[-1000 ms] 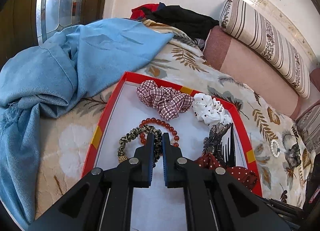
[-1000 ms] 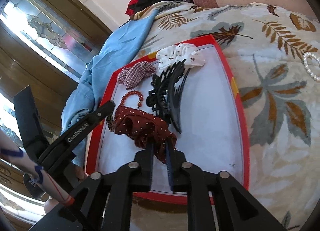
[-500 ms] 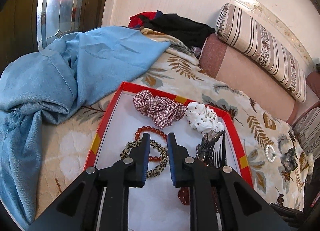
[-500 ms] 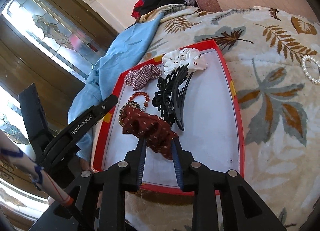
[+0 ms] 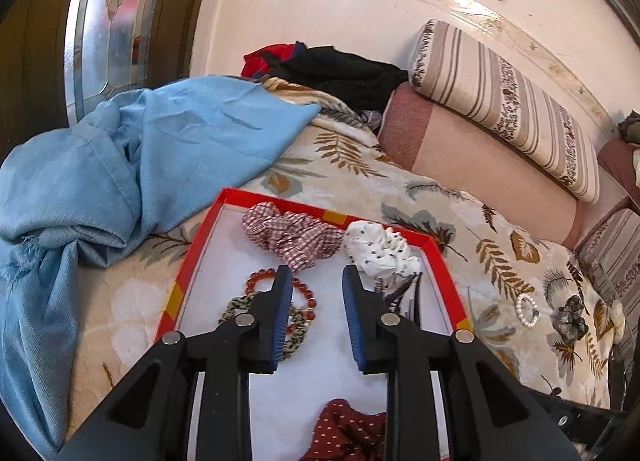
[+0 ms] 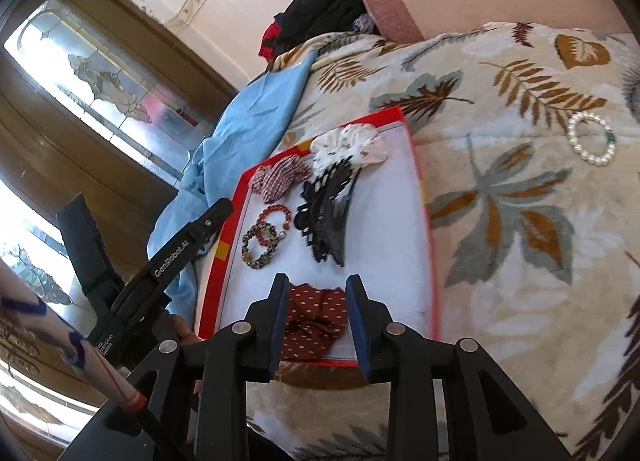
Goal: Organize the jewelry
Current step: 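Move both open grippers back toward the pearl bracelet and black scrunchie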
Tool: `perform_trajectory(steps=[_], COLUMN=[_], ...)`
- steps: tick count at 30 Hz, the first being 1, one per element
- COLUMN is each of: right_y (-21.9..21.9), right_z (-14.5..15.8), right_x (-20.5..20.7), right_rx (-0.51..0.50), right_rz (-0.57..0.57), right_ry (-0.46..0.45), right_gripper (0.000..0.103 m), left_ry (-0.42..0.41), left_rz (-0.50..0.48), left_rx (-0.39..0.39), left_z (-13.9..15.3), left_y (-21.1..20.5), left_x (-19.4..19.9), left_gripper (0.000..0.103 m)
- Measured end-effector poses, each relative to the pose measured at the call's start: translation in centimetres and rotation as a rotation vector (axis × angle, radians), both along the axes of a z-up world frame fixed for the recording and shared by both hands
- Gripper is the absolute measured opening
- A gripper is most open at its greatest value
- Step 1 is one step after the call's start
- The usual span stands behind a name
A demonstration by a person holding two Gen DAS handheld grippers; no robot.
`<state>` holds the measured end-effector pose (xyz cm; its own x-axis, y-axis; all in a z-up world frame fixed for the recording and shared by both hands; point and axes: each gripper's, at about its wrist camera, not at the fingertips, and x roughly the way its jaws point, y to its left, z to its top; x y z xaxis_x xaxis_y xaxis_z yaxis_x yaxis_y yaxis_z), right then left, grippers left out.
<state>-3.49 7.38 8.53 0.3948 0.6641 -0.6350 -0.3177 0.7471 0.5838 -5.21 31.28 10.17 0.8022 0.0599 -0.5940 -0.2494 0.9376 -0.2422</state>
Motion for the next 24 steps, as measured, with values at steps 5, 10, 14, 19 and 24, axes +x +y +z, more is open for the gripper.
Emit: perform_trajectory(steps=[5, 10, 14, 19, 24], right_y=[-3.3, -7.0, -10.4, -16.4, -24.0], right_z=[0.1, 0.0, -0.2, -0.5, -1.2], right_x=[0.2, 0.2, 0.3, 0.7, 1.0], right_rx=[0.015, 0.020, 0.023, 0.021, 0.040], right_rz=[-0.053, -0.111, -0.164, -0.257, -0.401], right_ry=[0.003, 0.008, 0.010, 0.006, 0.019], right_gripper=[0.032, 0.032, 0.040, 0.041, 0.043], left_ry=[-0.020, -0.034, -0.033, -0.025, 0.007], left_rz=[-0.032, -0.082, -0.144, -0.250, -0.374], left_rx=[0.019, 0.055, 0.096, 0.097, 0.115], left_z=[0.4, 0.7, 0.7, 0.8, 0.2], left_y=[-1.8, -4.5, -7.7, -12.4, -18.4], left_x=[0.0, -0.1, -0.3, -0.7, -1.0], left_gripper=[0.025, 0.027, 0.028, 0.033, 0.038])
